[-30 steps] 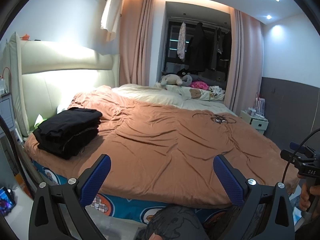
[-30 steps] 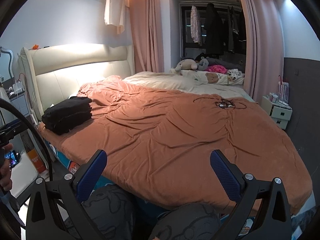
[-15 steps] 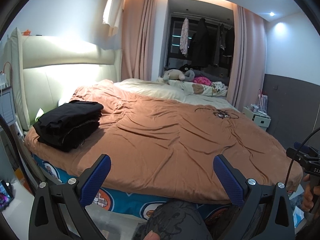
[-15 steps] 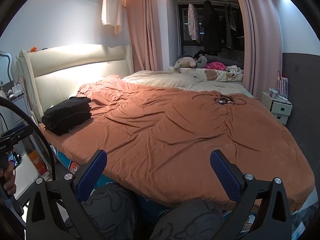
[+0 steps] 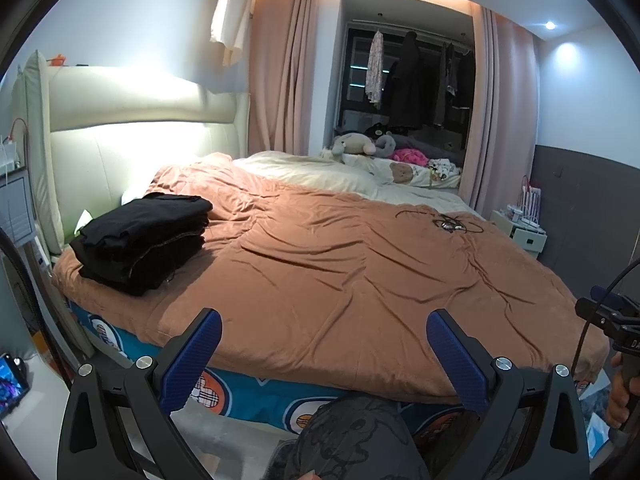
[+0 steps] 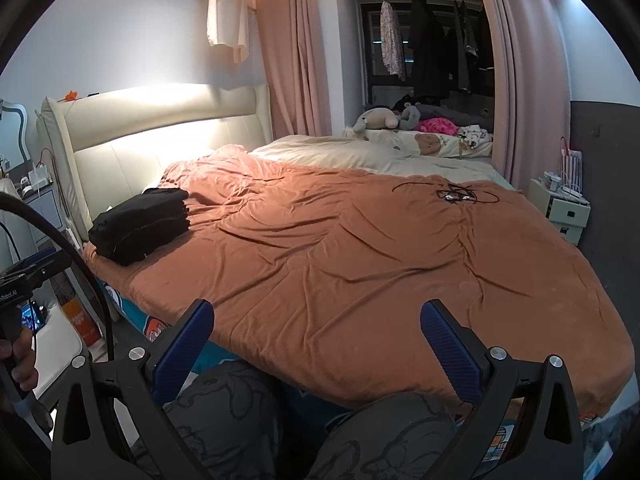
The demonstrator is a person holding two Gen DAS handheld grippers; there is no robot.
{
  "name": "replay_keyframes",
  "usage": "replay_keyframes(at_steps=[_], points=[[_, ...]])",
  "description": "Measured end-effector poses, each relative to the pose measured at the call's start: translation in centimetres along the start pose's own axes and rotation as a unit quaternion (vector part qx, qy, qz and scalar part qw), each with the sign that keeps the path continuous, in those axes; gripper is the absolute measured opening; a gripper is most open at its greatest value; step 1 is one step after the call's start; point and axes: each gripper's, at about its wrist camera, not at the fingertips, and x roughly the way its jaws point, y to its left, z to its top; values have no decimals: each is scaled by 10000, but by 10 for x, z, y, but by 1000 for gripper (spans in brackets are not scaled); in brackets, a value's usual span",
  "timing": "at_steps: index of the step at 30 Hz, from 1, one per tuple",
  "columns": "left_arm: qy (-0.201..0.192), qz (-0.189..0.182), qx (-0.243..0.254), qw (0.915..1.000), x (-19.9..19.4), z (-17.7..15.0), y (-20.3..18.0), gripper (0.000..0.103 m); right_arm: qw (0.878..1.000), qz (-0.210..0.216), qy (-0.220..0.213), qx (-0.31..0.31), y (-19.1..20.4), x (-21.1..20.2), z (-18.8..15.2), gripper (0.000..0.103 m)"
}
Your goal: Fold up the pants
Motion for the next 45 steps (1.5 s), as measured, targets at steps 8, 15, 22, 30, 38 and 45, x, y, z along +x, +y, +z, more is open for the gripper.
replay_keyframes(at_steps=[8,15,22,30,38,45], points=[[-41,8,-26,10000,-2,-1,3,103,10000,14,11,33,-2,-1,4,103],[-55,-37,-16,10000,-4,-2,4,103,10000,28,45,15,-1,1,3,103],[-32,-37,17,10000,-5,-4,2,103,10000,34,49,44,-1,0,4,103],[-67,-48,42,10000,-8,-4,0,103,10000,37,51,59,-1,1,3,103],[-56,-63,39,10000,-9,-3,-2,103,9999,60,50,68,-1,0,2,103],[-65,-76,27,9999,-10,-2,-2,103,9999,83,55,60,-2,-1,2,103]])
